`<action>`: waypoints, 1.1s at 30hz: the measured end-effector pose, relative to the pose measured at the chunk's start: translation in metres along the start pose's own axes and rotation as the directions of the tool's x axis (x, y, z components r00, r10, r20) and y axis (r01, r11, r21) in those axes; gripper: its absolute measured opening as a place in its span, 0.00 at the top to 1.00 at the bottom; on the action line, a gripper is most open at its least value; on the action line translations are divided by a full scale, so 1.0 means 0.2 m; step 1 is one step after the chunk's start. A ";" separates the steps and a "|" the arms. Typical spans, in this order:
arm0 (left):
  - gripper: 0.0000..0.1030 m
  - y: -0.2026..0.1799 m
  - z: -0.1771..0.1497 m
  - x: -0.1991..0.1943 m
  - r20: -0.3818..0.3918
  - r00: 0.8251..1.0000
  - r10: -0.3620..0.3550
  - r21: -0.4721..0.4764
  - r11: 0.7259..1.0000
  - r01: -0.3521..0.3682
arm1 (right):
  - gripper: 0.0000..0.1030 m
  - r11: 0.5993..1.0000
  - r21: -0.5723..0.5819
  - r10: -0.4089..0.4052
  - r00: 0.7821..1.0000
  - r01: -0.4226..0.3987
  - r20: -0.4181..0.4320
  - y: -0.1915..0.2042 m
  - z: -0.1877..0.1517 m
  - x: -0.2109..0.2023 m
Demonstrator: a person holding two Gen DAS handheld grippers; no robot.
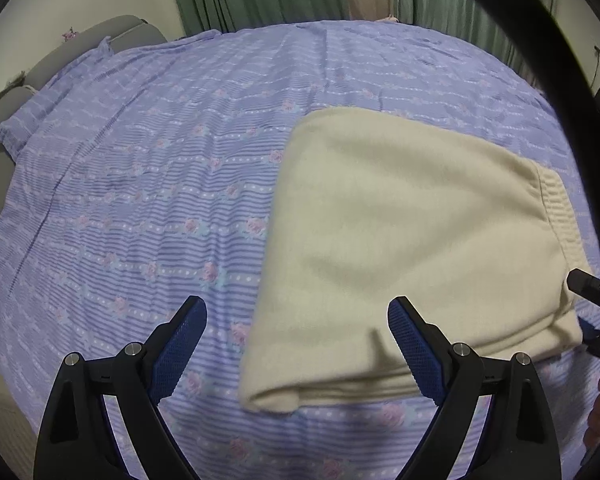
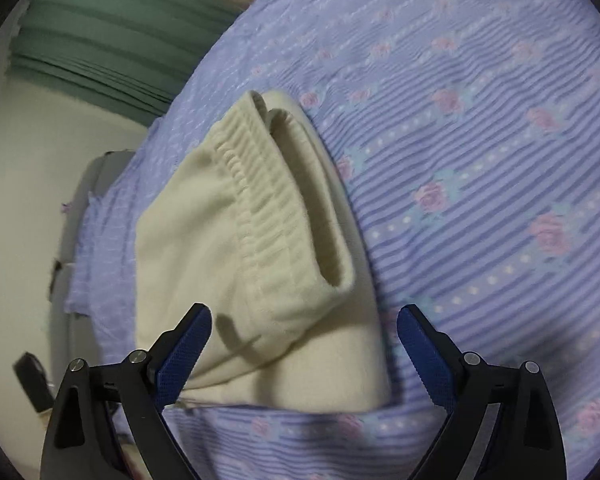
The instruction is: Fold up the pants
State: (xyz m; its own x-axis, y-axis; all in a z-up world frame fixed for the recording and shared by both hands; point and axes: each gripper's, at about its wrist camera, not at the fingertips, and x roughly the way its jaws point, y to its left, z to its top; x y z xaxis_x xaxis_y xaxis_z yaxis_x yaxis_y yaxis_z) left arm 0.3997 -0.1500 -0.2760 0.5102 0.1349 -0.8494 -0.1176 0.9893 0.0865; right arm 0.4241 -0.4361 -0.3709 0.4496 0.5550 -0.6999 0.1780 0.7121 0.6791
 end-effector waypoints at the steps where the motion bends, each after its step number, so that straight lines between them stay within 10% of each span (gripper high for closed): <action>1: 0.10 -0.01 0.01 0.00 0.001 1.000 -0.005 0.000 1.000 0.005 | 0.07 0.999 -0.002 0.034 0.999 -0.034 0.000 0.00 0.01 0.00; 18: 0.10 0.03 0.03 0.07 -0.019 0.998 -0.061 -0.070 0.996 0.060 | 0.18 0.983 0.017 0.185 0.981 -0.184 -0.065 0.09 0.15 0.15; 33: 0.10 0.28 0.21 0.25 -0.076 0.970 -0.229 -0.211 0.955 0.209 | 0.47 0.974 -0.113 -0.205 0.977 0.197 -0.060 0.29 0.15 0.30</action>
State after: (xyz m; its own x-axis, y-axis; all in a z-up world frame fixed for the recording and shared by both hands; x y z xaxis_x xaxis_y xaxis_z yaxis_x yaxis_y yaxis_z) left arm 0.4541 -0.0860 -0.2910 0.4572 -0.1000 -0.8837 -0.1854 0.9611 -0.2047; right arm 0.4888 -0.3741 -0.3673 0.3499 0.4221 -0.8363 0.1632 0.8516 0.4981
